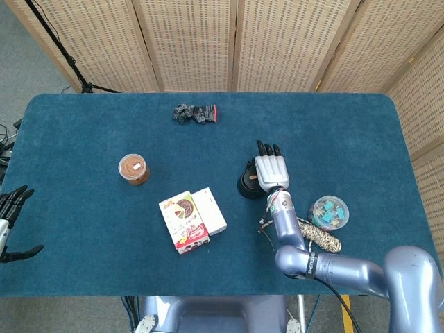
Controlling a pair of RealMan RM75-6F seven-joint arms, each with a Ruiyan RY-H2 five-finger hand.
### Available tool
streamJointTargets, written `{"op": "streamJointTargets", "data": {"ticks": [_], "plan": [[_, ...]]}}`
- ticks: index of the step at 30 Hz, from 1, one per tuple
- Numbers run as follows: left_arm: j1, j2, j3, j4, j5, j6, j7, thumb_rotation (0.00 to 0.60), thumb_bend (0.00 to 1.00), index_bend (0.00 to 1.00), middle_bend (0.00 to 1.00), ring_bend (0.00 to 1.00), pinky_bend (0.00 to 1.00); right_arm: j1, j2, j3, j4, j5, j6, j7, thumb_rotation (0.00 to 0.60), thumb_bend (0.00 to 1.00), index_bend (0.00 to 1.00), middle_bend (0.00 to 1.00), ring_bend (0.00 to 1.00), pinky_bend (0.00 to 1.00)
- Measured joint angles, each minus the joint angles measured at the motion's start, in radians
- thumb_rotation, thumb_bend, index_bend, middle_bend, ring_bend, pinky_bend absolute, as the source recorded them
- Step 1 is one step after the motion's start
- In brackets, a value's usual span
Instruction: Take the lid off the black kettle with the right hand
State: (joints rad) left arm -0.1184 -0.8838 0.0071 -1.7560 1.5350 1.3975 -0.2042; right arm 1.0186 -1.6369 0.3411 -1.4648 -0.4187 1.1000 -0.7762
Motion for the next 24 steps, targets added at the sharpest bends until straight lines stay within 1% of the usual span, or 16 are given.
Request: {"op": "streamJointTargets", "data": {"ticks": [8,14,18,24], "plan": [[0.003,-0.001,0.002,0.001,0.007,0.007,0.0,0.6,0.09,0.0,0.0,0.0,0.0,-0.014,0.07,0.004,-0.149,-0.054,0.063,-0.009,0.6,0.39,0.59,0.0,0.0,0.0],[0.005,-0.004,0.006,0.001,0.014,0.01,0.009,0.6,0.09,0.0,0.0,0.0,0.0,-0.042,0.131,-0.026,-0.28,-0.118,0.098,-0.01,0.6,0.39,0.59,0.0,0.0,0.0],[0.006,-0.007,0.008,-0.002,0.017,0.012,0.02,0.6,0.09,0.0,0.0,0.0,0.0,-0.066,0.155,-0.072,-0.341,-0.172,0.095,0.006,0.6,0.39,0.59,0.0,0.0,0.0],[0.007,-0.013,0.009,-0.006,0.017,0.011,0.039,0.6,0.09,0.0,0.0,0.0,0.0,-0.096,0.143,-0.154,-0.354,-0.248,0.076,0.032,0.6,0.39,0.59,0.0,0.0,0.0]]}}
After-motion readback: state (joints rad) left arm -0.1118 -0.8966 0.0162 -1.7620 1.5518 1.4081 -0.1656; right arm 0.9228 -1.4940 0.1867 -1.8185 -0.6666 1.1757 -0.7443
